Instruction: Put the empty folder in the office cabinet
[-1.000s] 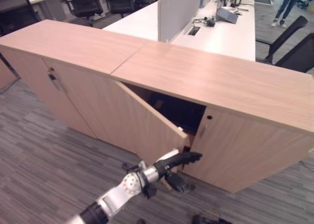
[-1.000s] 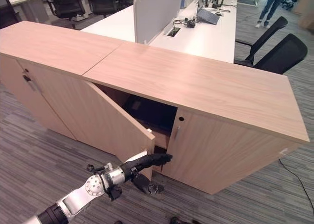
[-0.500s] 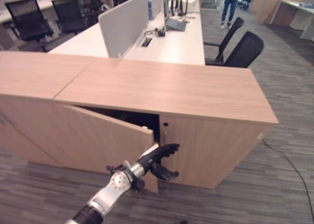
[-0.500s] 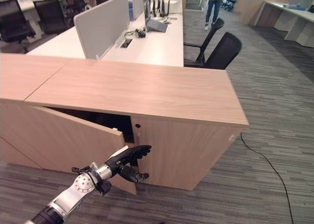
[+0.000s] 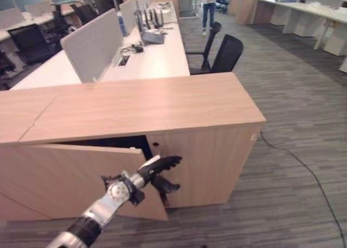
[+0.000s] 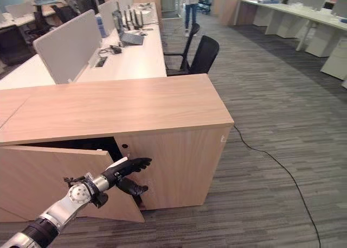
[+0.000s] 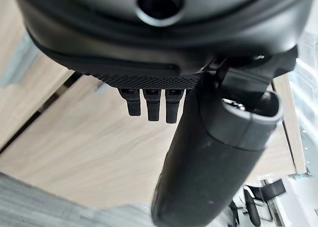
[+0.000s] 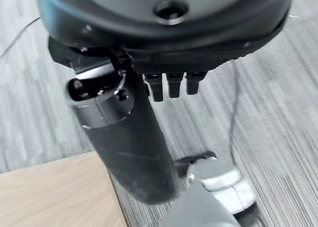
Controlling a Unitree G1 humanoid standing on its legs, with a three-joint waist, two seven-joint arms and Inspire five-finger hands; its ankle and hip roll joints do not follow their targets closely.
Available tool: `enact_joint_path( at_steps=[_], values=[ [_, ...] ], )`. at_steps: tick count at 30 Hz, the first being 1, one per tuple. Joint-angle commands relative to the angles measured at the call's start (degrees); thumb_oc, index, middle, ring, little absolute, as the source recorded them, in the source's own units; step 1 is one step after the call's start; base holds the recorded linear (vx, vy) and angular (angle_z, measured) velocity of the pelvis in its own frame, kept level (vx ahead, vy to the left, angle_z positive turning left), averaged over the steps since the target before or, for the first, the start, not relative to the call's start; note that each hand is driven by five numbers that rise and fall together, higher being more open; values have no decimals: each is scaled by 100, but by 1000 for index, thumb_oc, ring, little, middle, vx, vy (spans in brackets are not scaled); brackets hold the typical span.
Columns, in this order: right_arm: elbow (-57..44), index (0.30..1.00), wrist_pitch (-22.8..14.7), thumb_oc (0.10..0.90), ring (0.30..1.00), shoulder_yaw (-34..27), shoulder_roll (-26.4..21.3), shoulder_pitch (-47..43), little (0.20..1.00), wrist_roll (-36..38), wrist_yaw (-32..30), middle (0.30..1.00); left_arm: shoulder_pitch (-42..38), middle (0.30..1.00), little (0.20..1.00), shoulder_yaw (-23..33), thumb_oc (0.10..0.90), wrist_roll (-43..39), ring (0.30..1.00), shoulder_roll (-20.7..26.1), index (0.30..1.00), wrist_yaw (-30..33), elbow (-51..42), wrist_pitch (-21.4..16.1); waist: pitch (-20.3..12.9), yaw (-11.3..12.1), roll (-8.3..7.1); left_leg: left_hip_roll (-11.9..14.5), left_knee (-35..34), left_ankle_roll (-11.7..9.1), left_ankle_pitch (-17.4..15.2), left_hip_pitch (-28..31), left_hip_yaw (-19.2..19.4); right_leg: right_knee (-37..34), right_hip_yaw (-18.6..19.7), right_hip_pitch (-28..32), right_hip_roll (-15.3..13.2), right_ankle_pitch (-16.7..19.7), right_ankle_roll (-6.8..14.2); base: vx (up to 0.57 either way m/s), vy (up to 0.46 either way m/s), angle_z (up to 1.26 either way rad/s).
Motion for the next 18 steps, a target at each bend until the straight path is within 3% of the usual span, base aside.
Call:
enact_joint_path(
  at_steps=[1,4,7,8,15,18],
  values=[
    [275,900,-18,800,900,-212,-64,-100,900,-95,117,900,-1047,900,900,814,800,-56,900,756,900,457,393,-479,-210,22,131,53,432,-94,-639,-16,8,101,-160,305,-105,-731,584,30,125,-29],
    [588,900,37,800,900,-451,-77,111,900,-107,235,900,-1207,900,900,787,800,-465,900,1255,900,186,317,-566,-308,-53,208,4,59,-59,-555,171,100,110,-183,272,-192,-709,676,31,103,-15],
    [685,900,40,800,900,-523,-16,184,900,-75,285,900,-1249,900,900,692,800,-833,900,1417,900,7,135,-646,-356,-89,225,-33,-180,-42,-472,269,87,90,-216,287,-229,-704,716,24,97,5],
    [770,900,41,800,900,-575,79,211,900,23,295,900,-1404,900,900,515,800,-1343,900,1508,900,-186,-83,-661,-413,-131,224,-70,-254,-33,-473,287,57,71,-278,289,-280,-695,761,27,117,15],
    [664,900,-1,800,900,-439,233,-5,900,197,270,900,-1804,900,900,-117,800,-2409,900,1785,900,-665,-1115,-649,-448,-87,174,-148,-254,25,-485,244,-52,75,-369,271,-379,-637,828,5,43,12],
    [585,900,-45,800,900,-335,291,-136,900,312,265,900,-1721,900,900,-101,800,-2832,900,1745,900,-736,-1373,-674,-462,-29,138,-170,-254,34,-491,229,-41,56,-382,269,-393,-622,845,0,0,0]
  ],
)
